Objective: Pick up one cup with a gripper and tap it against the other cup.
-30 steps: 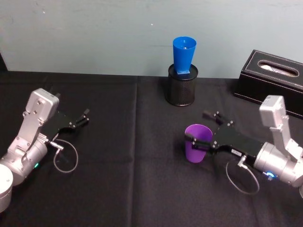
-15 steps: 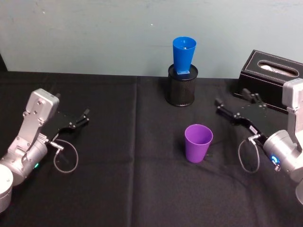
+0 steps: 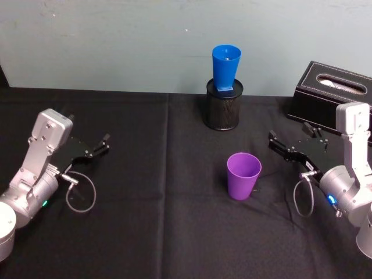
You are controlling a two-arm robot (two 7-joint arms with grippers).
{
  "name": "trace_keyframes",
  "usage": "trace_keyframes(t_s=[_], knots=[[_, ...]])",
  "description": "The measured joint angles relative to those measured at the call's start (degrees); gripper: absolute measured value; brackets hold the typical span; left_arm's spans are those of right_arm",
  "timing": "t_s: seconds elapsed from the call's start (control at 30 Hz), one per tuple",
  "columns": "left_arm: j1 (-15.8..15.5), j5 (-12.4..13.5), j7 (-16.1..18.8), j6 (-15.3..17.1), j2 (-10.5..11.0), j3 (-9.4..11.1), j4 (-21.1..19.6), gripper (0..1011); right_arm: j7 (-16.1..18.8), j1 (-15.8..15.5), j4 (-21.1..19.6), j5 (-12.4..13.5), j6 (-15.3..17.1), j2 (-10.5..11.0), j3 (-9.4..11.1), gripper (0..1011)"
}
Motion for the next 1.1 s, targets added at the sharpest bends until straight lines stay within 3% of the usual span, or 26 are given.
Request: trace_keyframes(t_s=[1.1], knots=[[0.0, 0.0, 0.0, 0.0, 0.0, 0.0, 0.0, 1005, -0.63, -0.1, -0.25, -0.05, -0.39, -0.02, 0.01, 1003]])
